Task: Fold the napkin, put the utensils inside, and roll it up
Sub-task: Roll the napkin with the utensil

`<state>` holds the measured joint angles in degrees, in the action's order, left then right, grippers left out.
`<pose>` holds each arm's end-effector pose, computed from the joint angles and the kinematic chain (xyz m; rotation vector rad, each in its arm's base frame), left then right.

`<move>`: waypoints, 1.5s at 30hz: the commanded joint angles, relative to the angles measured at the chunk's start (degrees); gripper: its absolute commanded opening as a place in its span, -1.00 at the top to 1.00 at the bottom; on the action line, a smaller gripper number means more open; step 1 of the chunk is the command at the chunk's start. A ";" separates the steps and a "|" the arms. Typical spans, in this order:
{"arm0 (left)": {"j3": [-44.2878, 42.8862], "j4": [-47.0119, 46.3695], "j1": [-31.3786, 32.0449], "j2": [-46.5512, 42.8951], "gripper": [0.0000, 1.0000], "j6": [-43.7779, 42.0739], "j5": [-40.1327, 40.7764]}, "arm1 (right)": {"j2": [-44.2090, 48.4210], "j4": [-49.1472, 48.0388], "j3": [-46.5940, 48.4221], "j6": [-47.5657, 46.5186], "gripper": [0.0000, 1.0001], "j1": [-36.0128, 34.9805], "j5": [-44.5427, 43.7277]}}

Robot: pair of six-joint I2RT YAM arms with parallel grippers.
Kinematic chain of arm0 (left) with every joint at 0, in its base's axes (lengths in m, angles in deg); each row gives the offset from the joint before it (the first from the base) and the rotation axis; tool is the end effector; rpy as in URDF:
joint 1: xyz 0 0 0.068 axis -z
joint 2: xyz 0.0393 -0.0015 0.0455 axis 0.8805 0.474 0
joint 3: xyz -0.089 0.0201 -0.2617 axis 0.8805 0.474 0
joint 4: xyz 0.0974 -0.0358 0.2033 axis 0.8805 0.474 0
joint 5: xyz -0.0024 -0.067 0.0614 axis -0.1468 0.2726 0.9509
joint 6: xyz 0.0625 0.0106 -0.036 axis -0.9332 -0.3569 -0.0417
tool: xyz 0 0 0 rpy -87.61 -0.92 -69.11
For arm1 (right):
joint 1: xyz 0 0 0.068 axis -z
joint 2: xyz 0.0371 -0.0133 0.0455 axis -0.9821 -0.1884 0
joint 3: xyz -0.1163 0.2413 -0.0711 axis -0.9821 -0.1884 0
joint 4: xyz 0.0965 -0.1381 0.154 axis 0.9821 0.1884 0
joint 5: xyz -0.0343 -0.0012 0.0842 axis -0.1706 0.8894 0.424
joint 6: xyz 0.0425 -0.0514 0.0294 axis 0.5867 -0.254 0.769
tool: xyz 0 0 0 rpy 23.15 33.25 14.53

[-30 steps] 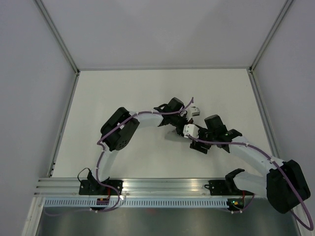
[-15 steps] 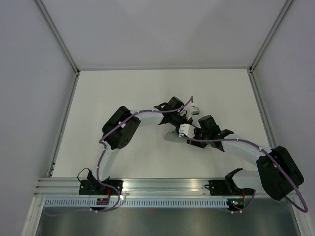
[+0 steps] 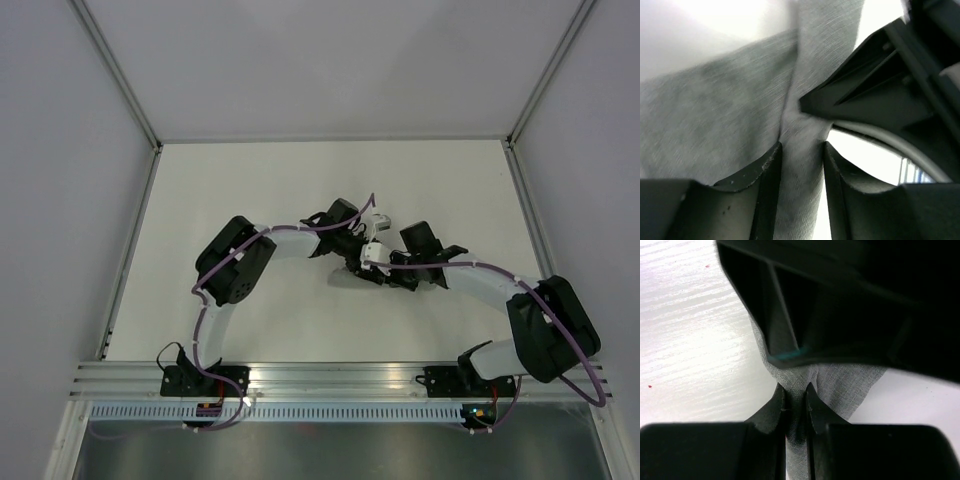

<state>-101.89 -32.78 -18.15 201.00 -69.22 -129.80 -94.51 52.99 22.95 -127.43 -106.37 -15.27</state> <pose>0.2841 -0.3318 0.1416 1.2249 2.1744 -1.3693 0.1975 0.1212 0.1660 -1.6436 1.9657 0.2424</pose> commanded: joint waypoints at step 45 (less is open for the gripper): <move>32.00 -40.23 21.31 -17.38 -0.30 -46.70 54.93 | -42.66 38.95 39.47 -7.78 0.99 12.02 13.61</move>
<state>-66.87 -74.03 2.89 181.46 -108.06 -75.27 -131.77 96.01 64.94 -133.04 -94.04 5.63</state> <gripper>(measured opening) 0.646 0.164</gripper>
